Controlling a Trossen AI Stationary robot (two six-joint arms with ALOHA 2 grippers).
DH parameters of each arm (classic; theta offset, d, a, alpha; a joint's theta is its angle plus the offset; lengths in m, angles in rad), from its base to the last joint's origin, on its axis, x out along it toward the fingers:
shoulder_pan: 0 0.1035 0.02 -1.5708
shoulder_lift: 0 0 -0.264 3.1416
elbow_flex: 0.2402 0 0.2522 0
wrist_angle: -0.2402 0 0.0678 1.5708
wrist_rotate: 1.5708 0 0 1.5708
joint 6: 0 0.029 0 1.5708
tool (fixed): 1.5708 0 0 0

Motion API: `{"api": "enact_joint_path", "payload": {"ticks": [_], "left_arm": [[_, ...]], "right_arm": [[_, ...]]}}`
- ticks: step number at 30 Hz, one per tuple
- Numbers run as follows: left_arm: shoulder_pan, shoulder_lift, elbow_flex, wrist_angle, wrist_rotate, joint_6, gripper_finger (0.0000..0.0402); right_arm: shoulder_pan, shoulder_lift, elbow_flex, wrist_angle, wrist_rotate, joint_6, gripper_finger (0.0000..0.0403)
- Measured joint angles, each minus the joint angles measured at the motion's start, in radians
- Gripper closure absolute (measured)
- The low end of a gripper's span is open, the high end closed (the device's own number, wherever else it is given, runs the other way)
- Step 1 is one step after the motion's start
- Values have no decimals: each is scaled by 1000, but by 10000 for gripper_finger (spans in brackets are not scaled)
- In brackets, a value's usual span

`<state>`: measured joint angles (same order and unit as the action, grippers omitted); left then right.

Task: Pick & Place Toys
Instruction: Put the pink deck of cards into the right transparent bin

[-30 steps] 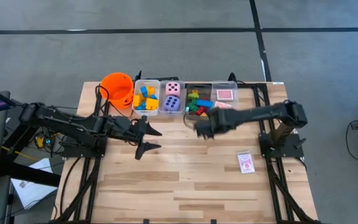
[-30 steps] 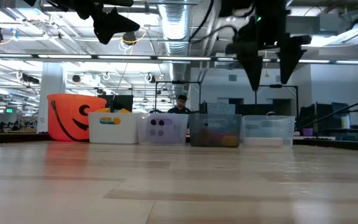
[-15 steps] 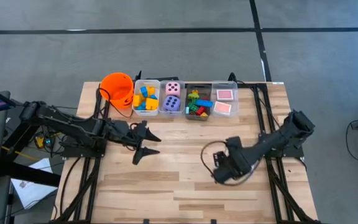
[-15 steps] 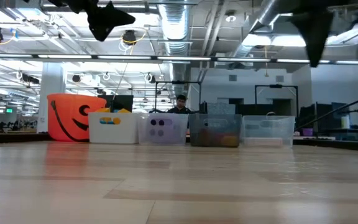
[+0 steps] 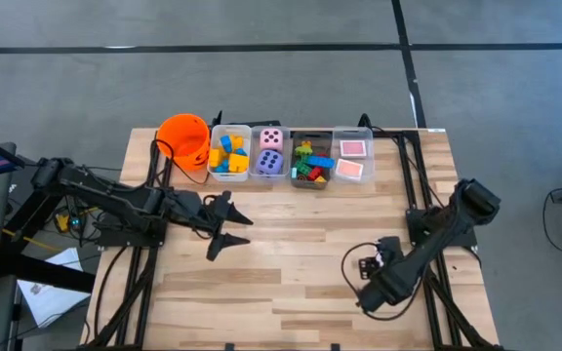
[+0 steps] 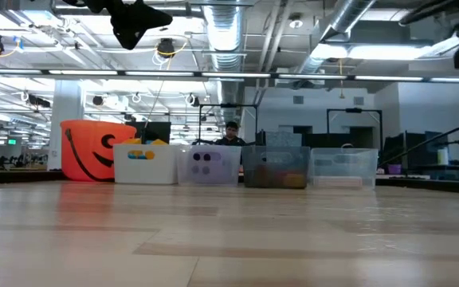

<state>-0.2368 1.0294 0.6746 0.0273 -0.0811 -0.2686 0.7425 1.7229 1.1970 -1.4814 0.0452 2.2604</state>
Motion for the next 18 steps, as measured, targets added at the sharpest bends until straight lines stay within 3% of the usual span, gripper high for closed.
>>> {"api": "enact_joint_path", "payload": {"ticks": [18], "left_arm": [[0, 0, 0, 35, 0, 32, 151]], "right_arm": [[15, -1, -198, 221, 3, -43, 19]]}}
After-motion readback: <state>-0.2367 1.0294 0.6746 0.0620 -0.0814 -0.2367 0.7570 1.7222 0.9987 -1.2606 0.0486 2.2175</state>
